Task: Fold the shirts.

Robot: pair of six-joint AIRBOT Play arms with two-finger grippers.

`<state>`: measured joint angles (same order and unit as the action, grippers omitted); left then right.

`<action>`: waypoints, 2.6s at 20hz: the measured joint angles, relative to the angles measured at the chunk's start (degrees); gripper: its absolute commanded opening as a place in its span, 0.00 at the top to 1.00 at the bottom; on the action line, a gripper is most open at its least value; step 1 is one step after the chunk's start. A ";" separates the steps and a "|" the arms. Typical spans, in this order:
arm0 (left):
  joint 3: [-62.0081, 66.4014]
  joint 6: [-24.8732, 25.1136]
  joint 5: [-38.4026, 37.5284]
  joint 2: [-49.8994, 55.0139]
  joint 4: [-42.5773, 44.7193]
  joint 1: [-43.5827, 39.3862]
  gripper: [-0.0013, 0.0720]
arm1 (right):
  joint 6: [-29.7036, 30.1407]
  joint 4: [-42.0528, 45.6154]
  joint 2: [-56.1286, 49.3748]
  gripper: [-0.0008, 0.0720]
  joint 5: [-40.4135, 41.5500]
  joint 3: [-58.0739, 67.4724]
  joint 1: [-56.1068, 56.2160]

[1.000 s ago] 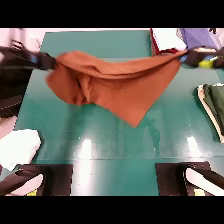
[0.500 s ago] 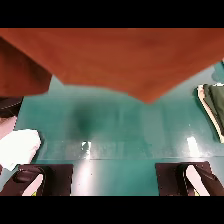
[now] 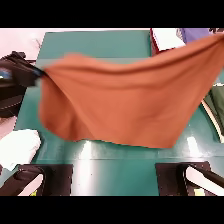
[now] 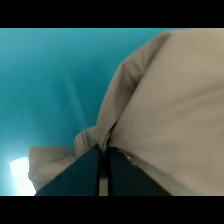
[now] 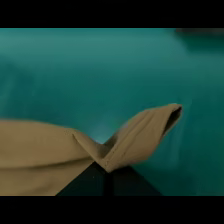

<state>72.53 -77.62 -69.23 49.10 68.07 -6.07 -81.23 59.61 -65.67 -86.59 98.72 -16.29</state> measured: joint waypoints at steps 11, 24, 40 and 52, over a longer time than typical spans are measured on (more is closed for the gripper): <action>0.63 1.38 17.46 23.26 -1.07 6.67 0.28 | -5.35 9.94 -23.56 0.39 8.74 -0.61 10.43; -24.28 -0.09 2.58 11.37 -2.97 24.59 0.28 | -0.85 7.85 -4.48 0.39 5.77 -20.24 9.92; -40.54 4.48 14.93 10.12 -16.48 14.21 0.94 | 0.42 4.66 4.83 0.39 7.67 -33.33 7.54; -29.14 4.59 9.99 9.84 -16.98 13.62 0.94 | 3.58 2.67 2.75 0.33 5.73 -66.99 -5.68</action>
<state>43.40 -73.03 -59.24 58.94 51.09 7.55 -77.65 62.28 -62.92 -80.86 31.73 -21.98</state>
